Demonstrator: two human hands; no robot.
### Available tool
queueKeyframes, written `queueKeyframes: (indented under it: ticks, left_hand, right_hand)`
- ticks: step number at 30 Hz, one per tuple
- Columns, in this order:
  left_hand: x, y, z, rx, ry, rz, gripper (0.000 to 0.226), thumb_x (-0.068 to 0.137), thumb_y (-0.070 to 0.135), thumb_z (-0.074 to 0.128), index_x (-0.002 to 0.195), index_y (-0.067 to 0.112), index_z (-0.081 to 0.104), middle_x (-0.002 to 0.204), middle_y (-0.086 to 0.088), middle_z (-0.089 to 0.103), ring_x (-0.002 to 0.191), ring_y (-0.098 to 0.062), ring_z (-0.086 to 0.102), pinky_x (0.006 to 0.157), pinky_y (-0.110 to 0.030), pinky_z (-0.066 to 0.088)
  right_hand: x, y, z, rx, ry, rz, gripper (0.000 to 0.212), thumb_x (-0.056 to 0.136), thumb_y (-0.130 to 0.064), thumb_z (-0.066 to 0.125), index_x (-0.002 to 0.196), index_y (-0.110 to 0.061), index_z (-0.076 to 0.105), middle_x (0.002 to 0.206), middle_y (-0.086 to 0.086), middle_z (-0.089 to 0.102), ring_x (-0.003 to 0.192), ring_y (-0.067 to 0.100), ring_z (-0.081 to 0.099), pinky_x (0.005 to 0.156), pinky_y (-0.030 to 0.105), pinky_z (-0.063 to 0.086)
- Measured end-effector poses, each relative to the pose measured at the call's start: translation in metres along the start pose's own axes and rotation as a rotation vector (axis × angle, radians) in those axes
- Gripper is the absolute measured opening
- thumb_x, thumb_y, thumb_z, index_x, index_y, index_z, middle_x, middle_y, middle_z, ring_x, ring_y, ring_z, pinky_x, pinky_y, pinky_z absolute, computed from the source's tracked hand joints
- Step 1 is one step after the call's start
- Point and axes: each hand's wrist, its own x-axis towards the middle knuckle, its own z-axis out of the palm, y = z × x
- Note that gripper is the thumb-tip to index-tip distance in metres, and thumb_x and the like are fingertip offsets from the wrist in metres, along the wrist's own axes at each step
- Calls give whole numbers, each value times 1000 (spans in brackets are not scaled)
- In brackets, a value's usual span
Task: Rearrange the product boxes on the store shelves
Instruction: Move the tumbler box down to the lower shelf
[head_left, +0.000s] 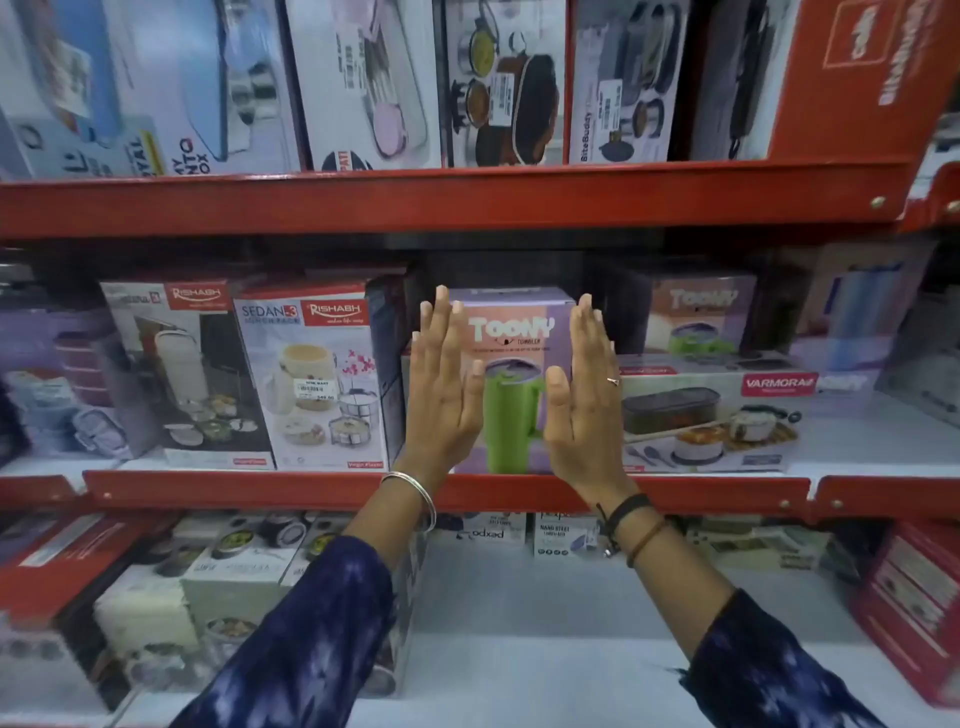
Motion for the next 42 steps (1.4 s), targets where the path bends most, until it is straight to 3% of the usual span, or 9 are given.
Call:
queueKeyframes:
  ticks: [6,9,11,19,28,33,37,40,42]
  left_hand:
    - [-20,-1,8,-156,18,-175,61,98,22,34,149,3,5,159,-12,1,147,-13,5,116,-19,9]
    - [-25,-6,12,-131,-20,-289,63,98,32,35,150,15,3,152,-8,32,122,-18,47,104,-26,36]
    - [-27,-7,15,-96,-14,-381,61,96,38,35,150,21,11,136,-11,54,108,-25,58,89,-36,48]
    - [-20,-14,5,3,24,-374,53,90,36,48,138,13,44,90,-10,69,73,-26,63,68,-45,54]
    - [-14,52,-29,-27,165,-188,53,88,23,66,134,4,49,82,-11,72,60,-29,63,54,-44,56]
    - [-37,83,-35,-78,136,-230,54,86,34,65,131,6,53,93,-12,75,73,-25,72,60,-41,60]
    - [-80,97,-25,-61,41,-220,55,86,37,65,130,5,54,93,-13,75,69,-28,71,57,-39,59]
    - [-115,105,-16,-21,-12,-200,51,84,26,67,126,-1,56,95,-12,75,68,-15,66,62,-19,54]
    - [-136,113,-8,-13,-50,-206,52,86,31,62,126,-2,55,91,-12,75,64,-14,66,54,-21,50]
  right_hand:
    - [-25,12,25,96,-32,250,63,97,-41,24,150,-12,6,161,5,9,147,11,7,120,33,13]
    - [-21,16,28,87,-25,345,66,95,-45,29,150,-14,8,160,4,16,145,14,16,117,30,18]
    - [-14,17,25,86,-4,399,63,97,-40,38,150,-16,14,155,6,29,141,19,28,110,28,27]
    - [0,31,10,138,47,439,55,87,-41,59,135,-16,49,129,11,62,115,27,59,93,48,51]
    - [0,-3,-44,276,224,275,50,88,-28,63,134,-16,47,129,-5,56,120,19,56,100,41,49]
    - [-25,-5,-77,231,232,220,48,88,-33,62,131,-18,49,126,-10,55,119,17,56,100,42,48]
    - [-72,7,-93,213,219,311,49,85,-50,59,125,-23,47,123,-16,52,118,1,51,100,22,43]
    - [-111,23,-101,191,137,370,57,85,-53,57,124,-12,52,128,2,56,121,16,51,101,34,45]
    - [-134,37,-106,167,68,419,65,85,-54,57,126,-4,52,125,15,56,116,28,54,94,46,47]
